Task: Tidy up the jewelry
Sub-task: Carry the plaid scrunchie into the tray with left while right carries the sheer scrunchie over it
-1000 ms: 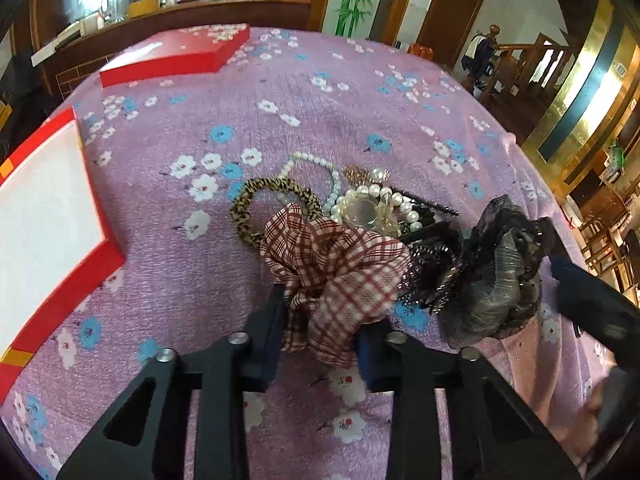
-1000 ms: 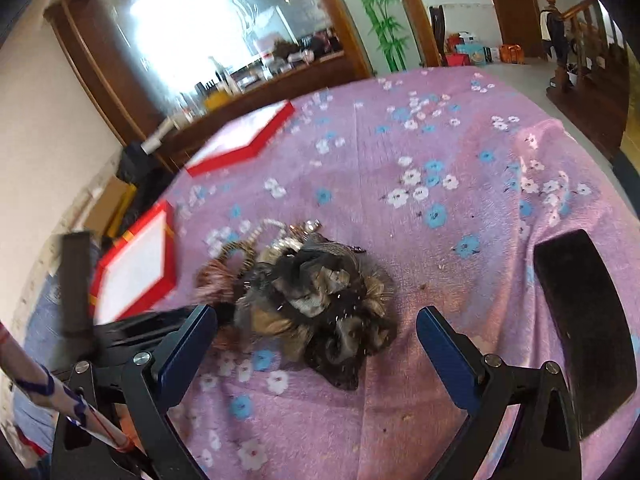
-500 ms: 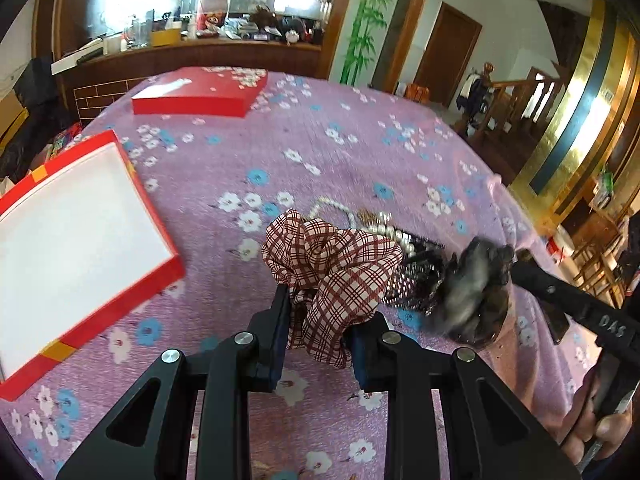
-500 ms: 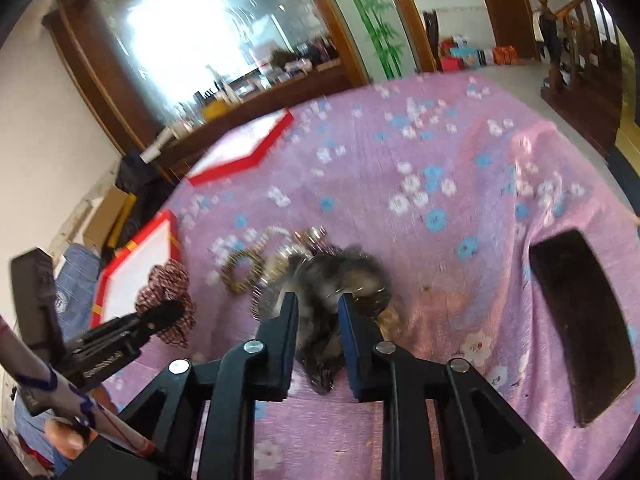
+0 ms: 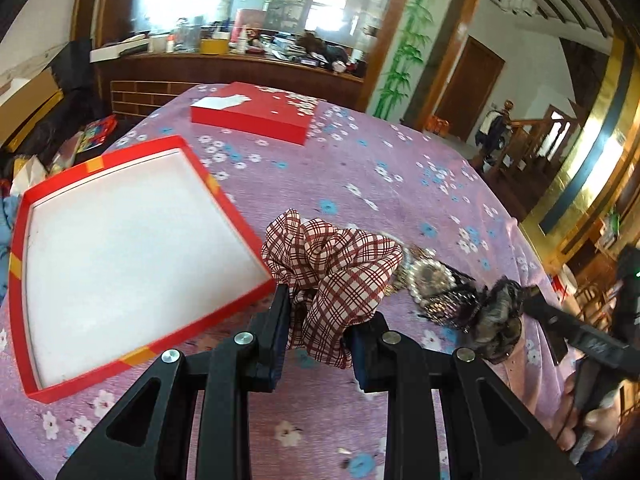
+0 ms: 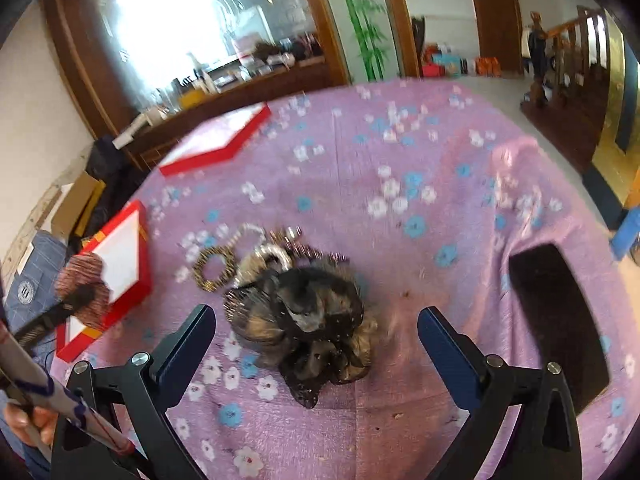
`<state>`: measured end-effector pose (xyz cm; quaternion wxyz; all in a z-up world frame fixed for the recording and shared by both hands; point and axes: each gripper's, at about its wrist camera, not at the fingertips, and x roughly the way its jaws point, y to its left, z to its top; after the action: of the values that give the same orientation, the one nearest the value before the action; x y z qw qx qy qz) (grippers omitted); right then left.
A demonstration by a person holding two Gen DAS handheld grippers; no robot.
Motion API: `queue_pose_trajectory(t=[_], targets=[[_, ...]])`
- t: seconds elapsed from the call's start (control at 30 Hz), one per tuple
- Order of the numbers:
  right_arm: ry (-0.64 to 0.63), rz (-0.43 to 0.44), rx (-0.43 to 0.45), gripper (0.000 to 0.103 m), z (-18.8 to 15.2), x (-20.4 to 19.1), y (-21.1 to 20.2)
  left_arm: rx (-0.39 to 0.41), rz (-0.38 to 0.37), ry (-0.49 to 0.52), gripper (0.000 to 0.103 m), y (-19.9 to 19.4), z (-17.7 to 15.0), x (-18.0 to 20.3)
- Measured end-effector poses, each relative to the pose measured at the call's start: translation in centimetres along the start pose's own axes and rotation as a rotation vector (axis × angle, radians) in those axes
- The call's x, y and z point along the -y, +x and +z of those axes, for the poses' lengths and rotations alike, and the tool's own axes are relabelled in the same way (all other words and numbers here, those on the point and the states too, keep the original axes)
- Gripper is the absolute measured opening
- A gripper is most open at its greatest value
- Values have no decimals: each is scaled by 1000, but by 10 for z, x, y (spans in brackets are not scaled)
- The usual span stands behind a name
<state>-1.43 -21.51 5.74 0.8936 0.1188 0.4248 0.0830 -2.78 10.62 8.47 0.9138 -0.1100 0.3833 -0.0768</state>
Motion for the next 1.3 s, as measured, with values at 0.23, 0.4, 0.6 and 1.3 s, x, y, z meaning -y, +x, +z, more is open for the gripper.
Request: queue_pose_trajectory(t=[0.23,0.4,0.6,1.3], targets=[[43,13,-124,27,-8,10,45,36,17,-46,25,-17,2,-27],[16,17,-49,21,-1,2,7,64,45,-84,25,-33,6,-57],[-66,92,36,22,29,-42,-38,95,102,-146,25,-47,19,-106],[-282,265,-105,23,62,-267,89,-83,247,-153,25,56,61,-151]])
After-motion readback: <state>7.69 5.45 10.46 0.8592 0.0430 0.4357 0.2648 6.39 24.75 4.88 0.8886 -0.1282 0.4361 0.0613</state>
